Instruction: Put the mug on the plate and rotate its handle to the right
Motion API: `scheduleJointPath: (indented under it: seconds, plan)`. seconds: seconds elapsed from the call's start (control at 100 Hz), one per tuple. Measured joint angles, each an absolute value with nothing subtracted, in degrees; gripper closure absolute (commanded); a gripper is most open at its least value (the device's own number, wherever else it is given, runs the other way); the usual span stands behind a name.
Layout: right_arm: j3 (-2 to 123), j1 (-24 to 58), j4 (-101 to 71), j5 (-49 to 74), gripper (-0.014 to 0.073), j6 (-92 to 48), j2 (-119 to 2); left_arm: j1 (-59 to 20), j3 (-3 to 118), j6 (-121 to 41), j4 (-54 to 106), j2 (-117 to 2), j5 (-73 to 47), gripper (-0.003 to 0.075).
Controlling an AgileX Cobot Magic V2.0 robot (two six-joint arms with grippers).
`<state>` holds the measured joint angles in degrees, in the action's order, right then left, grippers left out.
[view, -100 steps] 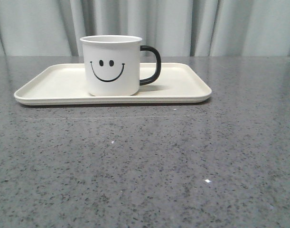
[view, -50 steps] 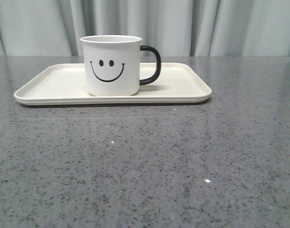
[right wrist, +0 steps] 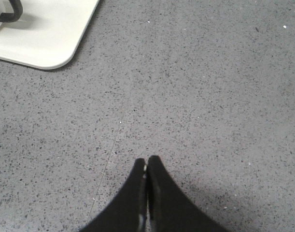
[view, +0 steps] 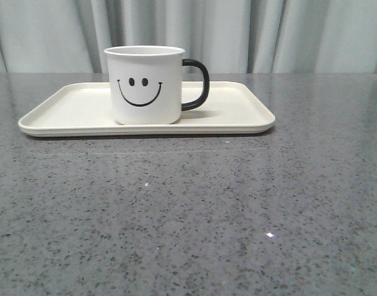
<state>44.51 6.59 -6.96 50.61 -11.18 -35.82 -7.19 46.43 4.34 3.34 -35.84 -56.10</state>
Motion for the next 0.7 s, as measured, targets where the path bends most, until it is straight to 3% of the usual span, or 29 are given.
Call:
scheduleJointPath:
  seconds: [0.51, 0.7]
  plan:
    - [44.51, 6.59, -6.96, 50.61, 0.0661, -11.07, -35.82, -7.19, 46.22, 4.34, 3.0, -35.74, -54.53, 0.074]
    - [44.51, 6.59, -6.96, 50.61, 0.0661, -11.07, -35.82, -7.19, 43.21, 4.34, 2.29, -32.84, -45.19, 0.074]
